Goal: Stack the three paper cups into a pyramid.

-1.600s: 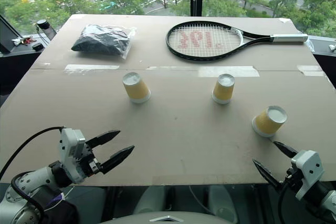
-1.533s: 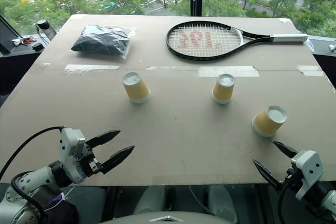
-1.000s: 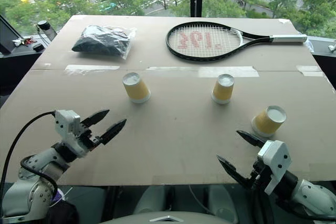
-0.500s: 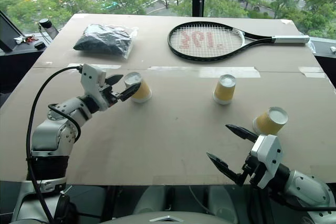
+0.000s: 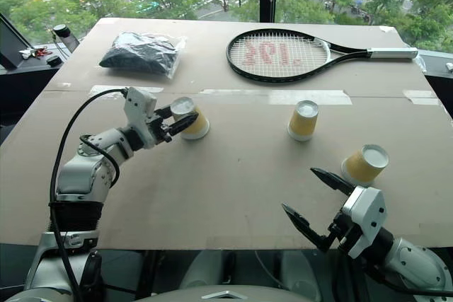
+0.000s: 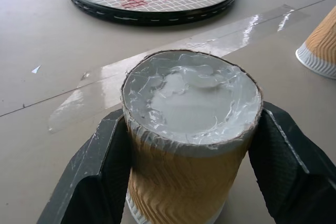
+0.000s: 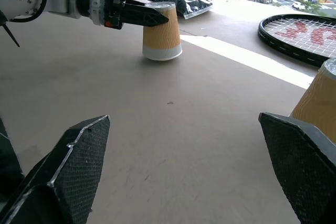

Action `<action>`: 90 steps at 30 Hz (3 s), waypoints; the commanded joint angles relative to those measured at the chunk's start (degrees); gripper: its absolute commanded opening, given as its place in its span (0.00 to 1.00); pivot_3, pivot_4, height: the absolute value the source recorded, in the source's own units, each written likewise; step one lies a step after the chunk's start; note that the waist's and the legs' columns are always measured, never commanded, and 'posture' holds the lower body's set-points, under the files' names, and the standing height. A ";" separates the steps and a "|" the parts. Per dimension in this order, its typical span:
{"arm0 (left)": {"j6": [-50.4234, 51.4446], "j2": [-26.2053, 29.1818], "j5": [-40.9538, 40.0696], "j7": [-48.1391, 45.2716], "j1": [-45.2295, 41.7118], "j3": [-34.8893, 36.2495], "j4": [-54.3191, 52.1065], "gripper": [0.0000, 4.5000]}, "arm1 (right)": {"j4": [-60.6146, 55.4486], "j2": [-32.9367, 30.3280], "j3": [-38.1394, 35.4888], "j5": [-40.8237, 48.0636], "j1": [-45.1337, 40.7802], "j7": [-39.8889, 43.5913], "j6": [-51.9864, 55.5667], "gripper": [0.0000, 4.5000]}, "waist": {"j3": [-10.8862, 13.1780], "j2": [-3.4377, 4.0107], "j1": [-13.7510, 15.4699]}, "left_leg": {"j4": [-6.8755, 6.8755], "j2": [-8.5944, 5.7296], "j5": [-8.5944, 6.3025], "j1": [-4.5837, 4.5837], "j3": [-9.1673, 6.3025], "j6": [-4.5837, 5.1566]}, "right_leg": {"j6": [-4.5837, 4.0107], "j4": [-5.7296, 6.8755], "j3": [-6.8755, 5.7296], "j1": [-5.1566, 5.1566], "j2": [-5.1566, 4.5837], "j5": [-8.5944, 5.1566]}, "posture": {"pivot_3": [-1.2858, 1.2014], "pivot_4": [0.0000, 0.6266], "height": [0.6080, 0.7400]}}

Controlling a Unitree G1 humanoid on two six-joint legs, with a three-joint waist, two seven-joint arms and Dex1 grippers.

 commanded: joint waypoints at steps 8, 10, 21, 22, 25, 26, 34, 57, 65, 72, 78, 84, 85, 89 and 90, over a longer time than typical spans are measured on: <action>-1.23 0.85 1.28 -8.25 1.44 -8.79 -7.22 0.58 | -2.22 0.45 1.92 0.74 -1.43 -0.97 -0.78 1.00 | 0.02 0.05 0.20 | 0.01 -0.03 -0.12 0.05 -0.02 0.21 | 0.00 0.05 0.00 0.02 0.26 0.00 | 0.52 0.24 1.00; -2.89 0.48 2.95 -8.40 0.80 -9.66 -5.09 0.58 | -2.46 0.53 2.36 0.34 -1.43 -1.45 -0.79 1.00 | 0.02 0.05 0.19 | 0.02 -0.03 -0.12 0.05 0.00 0.22 | 0.00 0.04 0.03 0.01 0.27 0.00 | 0.52 0.24 1.00; -9.89 -1.43 7.22 -7.72 -3.73 -8.74 5.89 0.58 | -4.50 1.02 3.93 -1.24 0.18 -4.04 -0.85 1.00 | 0.00 0.06 0.24 | 0.04 -0.02 -0.13 0.06 -0.01 0.24 | 0.00 0.07 0.01 0.02 0.31 0.00 | 0.52 0.24 1.00; -10.21 -1.32 7.61 -7.84 -4.03 -8.85 6.42 0.58 | -4.55 0.98 3.99 -1.30 0.22 -4.18 -0.86 1.00 | 0.01 0.06 0.21 | 0.05 -0.03 -0.13 0.06 -0.01 0.24 | 0.00 0.08 0.01 0.02 0.31 0.00 | 0.52 0.24 1.00; -11.14 -0.86 8.72 -8.54 -3.87 -9.53 7.43 0.58 | -4.43 0.95 3.84 -1.55 -0.12 -4.75 -0.82 1.00 | 0.00 0.06 0.08 | 0.05 -0.02 -0.13 0.05 -0.01 0.24 | 0.00 0.07 0.01 0.01 0.34 0.00 | 0.52 0.24 1.00; -10.92 -0.79 8.35 -9.29 -3.53 -9.64 7.36 0.58 | -4.39 0.92 3.78 -1.67 -0.30 -4.91 -0.78 1.00 | 0.01 0.06 0.08 | 0.05 -0.02 -0.13 0.05 0.01 0.24 | 0.00 0.06 0.02 0.01 0.35 0.00 | 0.52 0.24 1.00; -7.74 0.18 4.80 -8.81 -0.49 -4.93 3.60 0.99 | -3.88 1.03 3.09 -2.24 -1.66 -6.80 -0.25 1.00 | 0.01 0.06 0.14 | 0.05 0.01 -0.13 0.02 -0.02 0.23 | 0.00 0.06 0.03 -0.01 0.33 0.00 | 0.52 0.24 1.00; 7.37 11.37 -25.14 -20.97 11.29 5.96 -26.14 0.99 | 1.31 9.60 -14.51 -14.07 -7.22 -27.63 7.34 1.00 | -0.04 0.20 -0.83 | 0.01 0.00 -0.01 -0.01 0.11 0.02 | 0.00 0.09 0.13 -0.12 0.11 0.00 | 0.52 0.24 1.00; 6.78 10.77 -25.16 -21.25 8.51 5.91 -23.69 0.99 | 2.64 12.50 -9.29 -13.75 -10.55 -30.09 15.95 1.00 | -0.02 0.25 -1.24 | -0.02 0.03 -0.10 -0.01 0.13 0.18 | 0.00 0.09 0.30 -0.15 0.42 -0.01 | 0.52 0.24 1.00; 6.54 11.08 -25.22 -20.89 9.68 6.59 -24.60 0.99 | 3.93 13.99 -10.15 -13.27 -16.74 -33.96 23.45 1.00 | -0.02 0.26 -1.19 | -0.01 0.01 -0.10 -0.06 0.13 0.17 | 0.00 0.08 0.30 -0.20 0.39 -0.01 | 0.52 0.24 1.00; 5.56 11.05 -24.62 -20.17 10.20 6.67 -25.50 0.99 | 4.93 15.01 -12.76 -10.10 -19.69 -35.11 29.65 1.00 | -0.01 0.28 -1.14 | -0.05 0.02 -0.09 -0.10 0.13 0.17 | 0.00 0.07 0.31 -0.26 0.40 -0.01 | 0.52 0.24 1.00; 4.35 11.03 -24.10 -19.60 11.44 7.09 -25.87 1.00 | 5.81 15.24 -14.70 -6.98 -21.54 -34.75 32.35 0.86 | 0.00 0.29 -1.24 | -0.05 0.02 -0.10 -0.11 0.15 0.18 | 0.00 0.08 0.33 -0.27 0.40 -0.01 | 0.52 0.24 1.00; 4.25 11.04 -24.04 -19.36 11.66 7.12 -25.90 1.00 | 5.88 15.14 -14.90 -6.48 -21.64 -34.57 32.76 0.75 | 0.00 0.29 -1.24 | -0.06 0.02 -0.10 -0.11 0.15 0.18 | 0.00 0.08 0.33 -0.28 0.40 -0.01 | 0.52 0.24 1.00; 4.52 10.89 -24.27 -17.95 12.42 7.37 -25.78 1.00 | 5.78 13.70 -14.46 -6.16 -21.14 -33.11 32.99 0.50 | 0.00 0.29 -1.25 | -0.06 0.02 -0.11 -0.11 0.15 0.19 | 0.00 0.07 0.33 -0.28 0.40 -0.01 | 0.52 0.24 1.00; 4.68 10.89 -24.49 -17.74 12.52 7.40 -25.77 1.00 | 5.75 13.53 -14.44 -5.93 -21.11 -32.86 32.89 0.50 | 0.00 0.28 -1.24 | -0.06 0.02 -0.11 -0.11 0.16 0.19 | 0.00 0.07 0.34 -0.28 0.40 -0.01 | 0.52 0.24 1.00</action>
